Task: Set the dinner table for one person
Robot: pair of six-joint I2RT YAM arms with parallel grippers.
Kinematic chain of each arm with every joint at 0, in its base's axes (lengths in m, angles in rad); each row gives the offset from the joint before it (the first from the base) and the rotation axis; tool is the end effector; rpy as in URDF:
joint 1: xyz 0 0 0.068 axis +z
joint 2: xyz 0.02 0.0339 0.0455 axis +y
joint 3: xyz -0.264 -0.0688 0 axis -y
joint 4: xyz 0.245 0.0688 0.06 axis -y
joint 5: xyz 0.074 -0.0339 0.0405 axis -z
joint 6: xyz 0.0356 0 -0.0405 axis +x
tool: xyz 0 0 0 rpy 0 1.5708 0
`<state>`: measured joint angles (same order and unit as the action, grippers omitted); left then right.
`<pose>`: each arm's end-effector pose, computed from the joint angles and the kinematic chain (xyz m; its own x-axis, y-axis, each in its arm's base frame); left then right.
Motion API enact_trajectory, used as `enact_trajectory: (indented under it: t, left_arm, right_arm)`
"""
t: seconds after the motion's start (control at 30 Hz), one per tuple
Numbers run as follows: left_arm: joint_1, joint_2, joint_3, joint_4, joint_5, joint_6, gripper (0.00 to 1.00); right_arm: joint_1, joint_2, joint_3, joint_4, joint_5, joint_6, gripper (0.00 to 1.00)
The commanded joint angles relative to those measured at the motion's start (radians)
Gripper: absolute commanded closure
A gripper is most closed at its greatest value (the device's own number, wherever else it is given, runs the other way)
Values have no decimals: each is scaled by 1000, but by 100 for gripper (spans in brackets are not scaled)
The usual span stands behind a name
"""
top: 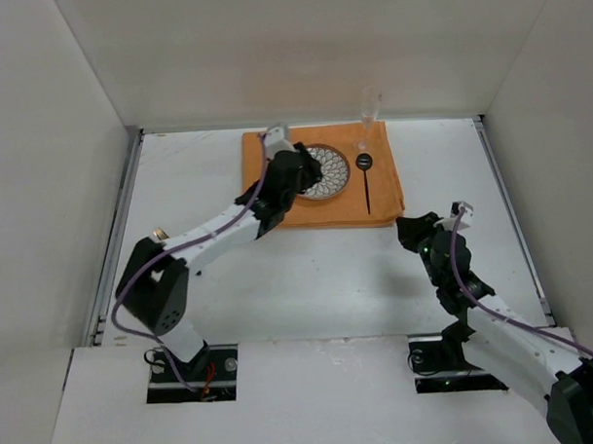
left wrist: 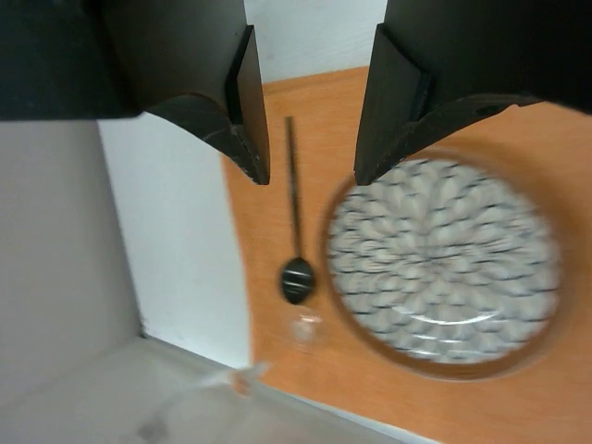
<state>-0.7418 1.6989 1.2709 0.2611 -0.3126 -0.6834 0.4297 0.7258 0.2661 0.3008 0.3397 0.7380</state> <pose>0.3081 -0.2675 0.3103 -0.3597 -0.4853 -0.7969 0.2478 0.7737 -0.5830 0.1640 0.0621 0.2168 -0.1695 0.6201 -0.7660 0.0275 0.7799 0.6253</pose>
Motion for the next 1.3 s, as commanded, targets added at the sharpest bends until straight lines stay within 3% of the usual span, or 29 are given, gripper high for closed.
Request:
enact_trajectory:
  t: [0.0,0.2,0.4,0.57,0.73,0.97,1.03,1.27]
  left_arm:
    - [80,-166,-223,-77,-112,12,60]
    - [317,-608,-565,-431,-230,-44,55]
    - [589,-847,-774,-592,-145,-53,55]
    - [733,-776,-831,-473,-40,-30,57]
    - [735,-704,-877,-337,-48,-27,58]
    - [730,-566,-874,-232,-56,-19,61]
    - [738,-520,-863,-223,-48,-25,66]
    - [749,-438,-847,-234,-42,-33,72]
  right_arm:
    - [34,44,35,55,-11,-9,80]
    - [91,138,73,69,-30,-29,73]
    - [91,144,67,81,-10,-40,73]
    - [96,91,59,72,-19,-43,69]
    - [96,83,56,78,-15,-51,68]
    - [142,234,107,92,-42,-68,68]
    - [148,254,117,86,-28,-75,68]
    - [169,152,90,77,93,-112,67]
